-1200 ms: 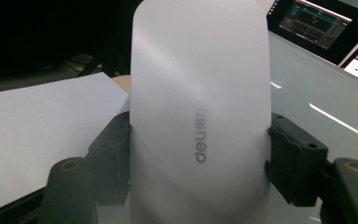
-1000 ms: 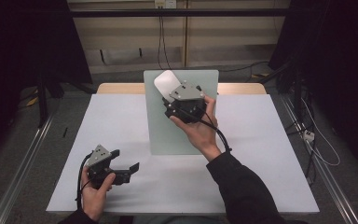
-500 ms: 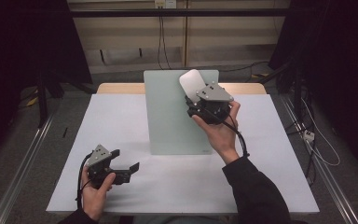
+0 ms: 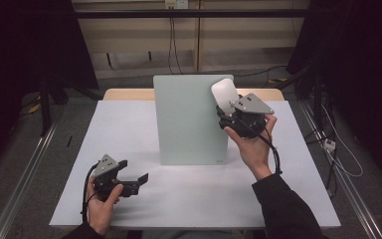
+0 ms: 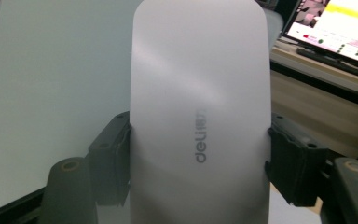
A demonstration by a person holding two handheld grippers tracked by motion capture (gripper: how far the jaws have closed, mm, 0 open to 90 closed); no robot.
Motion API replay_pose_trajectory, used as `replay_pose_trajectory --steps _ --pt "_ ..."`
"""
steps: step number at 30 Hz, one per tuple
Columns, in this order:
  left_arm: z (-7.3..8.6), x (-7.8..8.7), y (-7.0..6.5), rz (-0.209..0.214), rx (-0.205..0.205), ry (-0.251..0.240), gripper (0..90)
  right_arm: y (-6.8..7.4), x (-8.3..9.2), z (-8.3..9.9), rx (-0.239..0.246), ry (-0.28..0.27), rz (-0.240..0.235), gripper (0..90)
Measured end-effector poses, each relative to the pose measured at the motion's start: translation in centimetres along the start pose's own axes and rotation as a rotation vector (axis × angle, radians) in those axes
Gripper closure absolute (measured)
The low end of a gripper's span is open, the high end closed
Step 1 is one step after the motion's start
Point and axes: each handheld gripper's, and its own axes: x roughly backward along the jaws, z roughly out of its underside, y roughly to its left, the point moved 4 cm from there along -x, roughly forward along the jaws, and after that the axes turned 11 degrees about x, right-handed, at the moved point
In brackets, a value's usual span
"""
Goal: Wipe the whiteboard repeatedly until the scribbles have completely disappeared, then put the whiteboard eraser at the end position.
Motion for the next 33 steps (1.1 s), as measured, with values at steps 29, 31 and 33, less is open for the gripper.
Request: replay_pose_trajectory --steps 29,31,33 --pt "0.0 0.4 -0.2 -0.006 -0.024 -0.004 5.1 2.4 1.6 2.6 0.000 -0.002 -0.162 31.4" --pt "0.1 0.5 0.0 -0.012 -0.017 0.001 5.2 2.5 1.6 2.8 -0.001 0.004 -0.177 31.4" --pt "0.1 0.5 0.0 -0.010 -0.006 -0.005 5.2 2.7 1.6 2.9 -0.005 0.009 -0.191 31.4"
